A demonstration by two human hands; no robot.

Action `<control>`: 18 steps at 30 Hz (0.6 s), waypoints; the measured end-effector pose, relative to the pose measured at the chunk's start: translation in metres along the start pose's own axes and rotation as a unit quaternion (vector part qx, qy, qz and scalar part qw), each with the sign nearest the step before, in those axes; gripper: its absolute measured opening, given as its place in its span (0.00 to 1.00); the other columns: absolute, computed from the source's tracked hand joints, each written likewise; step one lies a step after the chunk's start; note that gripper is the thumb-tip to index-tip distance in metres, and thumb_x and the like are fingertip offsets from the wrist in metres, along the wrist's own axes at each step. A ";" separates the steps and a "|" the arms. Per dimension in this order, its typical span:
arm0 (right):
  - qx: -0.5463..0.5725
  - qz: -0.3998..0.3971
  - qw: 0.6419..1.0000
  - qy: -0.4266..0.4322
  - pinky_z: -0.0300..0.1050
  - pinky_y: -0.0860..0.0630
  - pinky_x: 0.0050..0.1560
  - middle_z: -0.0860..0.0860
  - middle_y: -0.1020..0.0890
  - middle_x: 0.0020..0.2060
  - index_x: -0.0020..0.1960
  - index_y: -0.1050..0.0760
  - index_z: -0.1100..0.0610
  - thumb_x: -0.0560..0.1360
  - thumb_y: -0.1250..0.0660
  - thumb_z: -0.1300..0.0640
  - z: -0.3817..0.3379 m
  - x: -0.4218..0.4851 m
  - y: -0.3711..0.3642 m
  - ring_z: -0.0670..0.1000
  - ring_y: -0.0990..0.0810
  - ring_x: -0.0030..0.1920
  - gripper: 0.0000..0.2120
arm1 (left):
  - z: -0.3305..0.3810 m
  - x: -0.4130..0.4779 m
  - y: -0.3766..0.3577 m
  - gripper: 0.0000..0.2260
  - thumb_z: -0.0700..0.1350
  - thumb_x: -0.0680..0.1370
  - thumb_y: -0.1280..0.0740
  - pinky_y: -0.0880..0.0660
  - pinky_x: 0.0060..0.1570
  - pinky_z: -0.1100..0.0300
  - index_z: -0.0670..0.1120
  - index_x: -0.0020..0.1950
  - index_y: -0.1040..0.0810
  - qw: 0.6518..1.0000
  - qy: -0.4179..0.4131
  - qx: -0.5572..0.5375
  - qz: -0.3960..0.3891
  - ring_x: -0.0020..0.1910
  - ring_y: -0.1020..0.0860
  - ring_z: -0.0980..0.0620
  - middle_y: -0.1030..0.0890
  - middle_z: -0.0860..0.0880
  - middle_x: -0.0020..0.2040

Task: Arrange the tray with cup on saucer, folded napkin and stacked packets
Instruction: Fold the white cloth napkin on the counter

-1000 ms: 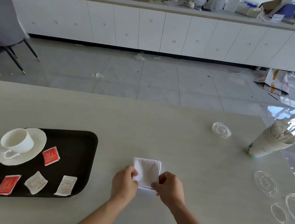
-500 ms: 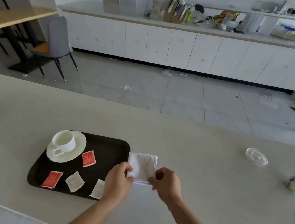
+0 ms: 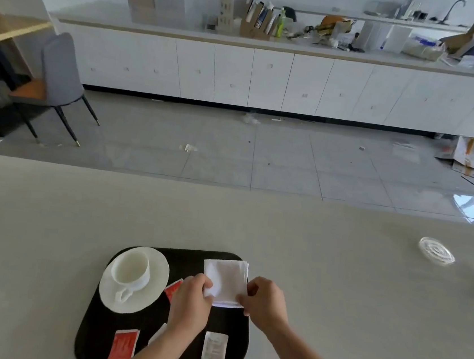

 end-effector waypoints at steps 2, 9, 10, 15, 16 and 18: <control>-0.010 0.010 1.000 -0.015 0.42 0.22 0.32 0.53 0.17 0.29 0.39 0.22 0.57 0.66 0.30 0.59 -0.004 0.004 -0.010 0.49 0.18 0.28 0.02 | -0.009 0.008 -0.002 0.08 0.41 0.74 0.29 0.34 0.41 0.69 0.48 0.53 0.22 1.000 0.000 0.011 -0.015 0.44 0.26 0.59 0.21 0.53 0.49; -0.039 0.049 0.997 -0.041 0.49 0.20 0.36 0.51 0.18 0.29 0.38 0.23 0.55 0.66 0.32 0.57 -0.007 0.011 -0.033 0.51 0.19 0.31 0.02 | -0.024 0.025 -0.007 0.10 0.41 0.77 0.33 0.34 0.44 0.67 0.47 0.57 0.23 0.998 -0.012 0.031 -0.047 0.50 0.23 0.54 0.23 0.51 0.52; -0.043 0.053 0.997 -0.042 0.48 0.20 0.35 0.51 0.18 0.29 0.38 0.23 0.54 0.66 0.31 0.56 -0.007 0.012 -0.034 0.51 0.19 0.31 0.02 | -0.025 0.025 -0.008 0.10 0.41 0.77 0.33 0.33 0.45 0.67 0.47 0.58 0.23 0.998 -0.011 0.032 -0.050 0.50 0.23 0.54 0.23 0.51 0.52; -0.081 0.072 0.994 -0.022 0.47 0.24 0.38 0.48 0.19 0.35 0.45 0.25 0.52 0.68 0.31 0.54 -0.007 0.014 -0.038 0.52 0.21 0.38 0.07 | -0.030 0.024 -0.006 0.12 0.44 0.77 0.33 0.34 0.45 0.69 0.48 0.60 0.24 0.998 -0.016 0.034 -0.055 0.52 0.23 0.54 0.23 0.51 0.54; -0.091 0.071 0.993 -0.010 0.47 0.25 0.38 0.49 0.18 0.37 0.47 0.25 0.52 0.68 0.32 0.54 -0.007 0.015 -0.040 0.53 0.21 0.39 0.09 | -0.031 0.024 -0.006 0.11 0.44 0.77 0.32 0.34 0.45 0.69 0.48 0.60 0.24 0.998 -0.018 0.035 -0.055 0.51 0.23 0.54 0.23 0.51 0.53; -0.103 0.069 0.992 0.007 0.47 0.26 0.37 0.49 0.18 0.38 0.50 0.26 0.52 0.69 0.33 0.54 -0.008 0.016 -0.041 0.54 0.21 0.39 0.11 | -0.030 0.025 -0.005 0.11 0.45 0.77 0.32 0.34 0.44 0.69 0.48 0.59 0.24 0.998 -0.023 0.038 -0.055 0.50 0.23 0.54 0.23 0.52 0.52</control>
Point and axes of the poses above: each hand's wrist, its own x-axis towards the middle knuckle, its own y-axis out of the back of the hand, z = x × y, the point moved 5 cm from there along x, towards the middle knuckle
